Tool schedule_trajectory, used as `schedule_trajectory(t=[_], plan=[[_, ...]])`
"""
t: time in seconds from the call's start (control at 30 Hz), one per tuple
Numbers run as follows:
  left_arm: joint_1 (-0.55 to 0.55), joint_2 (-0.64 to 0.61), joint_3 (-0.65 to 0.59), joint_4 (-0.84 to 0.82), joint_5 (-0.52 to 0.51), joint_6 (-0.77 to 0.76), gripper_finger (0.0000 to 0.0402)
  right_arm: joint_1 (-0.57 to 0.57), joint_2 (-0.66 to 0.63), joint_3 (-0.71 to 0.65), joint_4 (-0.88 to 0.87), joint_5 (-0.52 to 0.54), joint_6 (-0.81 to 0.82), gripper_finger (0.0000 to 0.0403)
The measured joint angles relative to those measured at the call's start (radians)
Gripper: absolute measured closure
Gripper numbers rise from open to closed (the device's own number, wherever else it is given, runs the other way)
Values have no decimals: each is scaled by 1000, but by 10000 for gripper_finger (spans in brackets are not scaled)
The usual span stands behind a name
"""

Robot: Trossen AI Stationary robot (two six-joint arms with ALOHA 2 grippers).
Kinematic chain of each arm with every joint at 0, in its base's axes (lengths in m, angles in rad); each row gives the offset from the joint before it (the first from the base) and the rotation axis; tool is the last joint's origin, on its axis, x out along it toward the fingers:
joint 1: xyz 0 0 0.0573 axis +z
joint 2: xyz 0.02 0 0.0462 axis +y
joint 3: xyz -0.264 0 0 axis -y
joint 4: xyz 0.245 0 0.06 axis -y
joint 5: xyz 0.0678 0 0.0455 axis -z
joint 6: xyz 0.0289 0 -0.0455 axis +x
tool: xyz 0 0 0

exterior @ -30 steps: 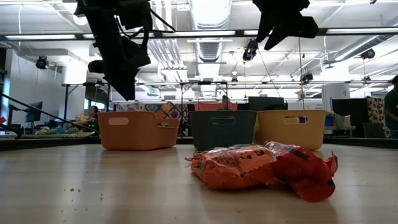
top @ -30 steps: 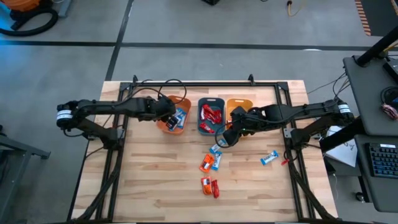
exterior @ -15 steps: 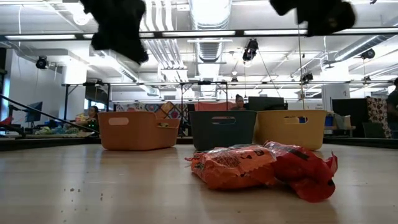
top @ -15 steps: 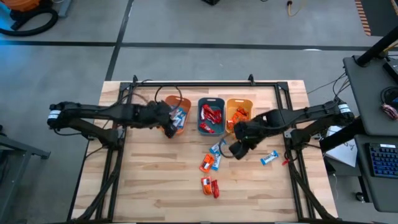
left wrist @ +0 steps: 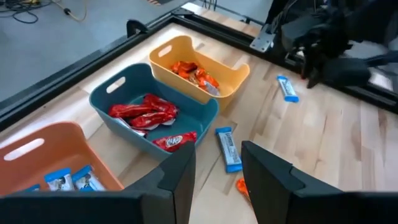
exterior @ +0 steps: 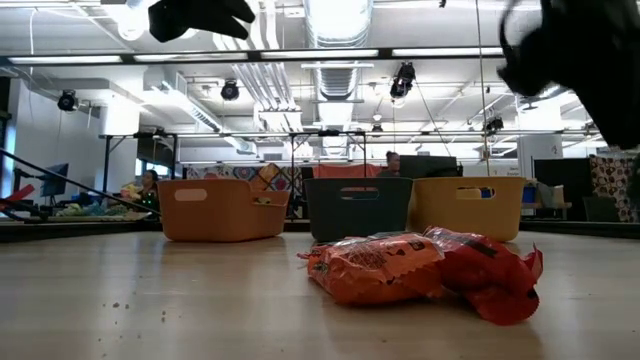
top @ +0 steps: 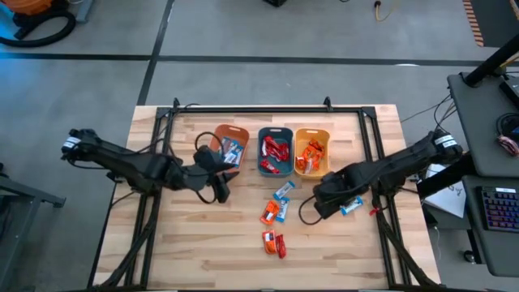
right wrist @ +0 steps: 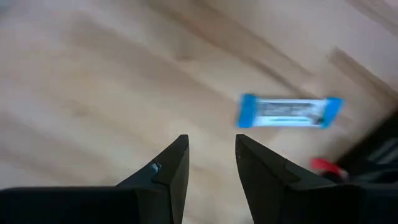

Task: Sort candy
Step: Put the white chocolate bar into the orange bin

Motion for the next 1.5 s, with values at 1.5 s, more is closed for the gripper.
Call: schedule_trajectory(t=[1.5], plan=[[-3, 22, 3, -4, -31, 23, 288, 135, 1, -206, 579, 5, -537, 394]])
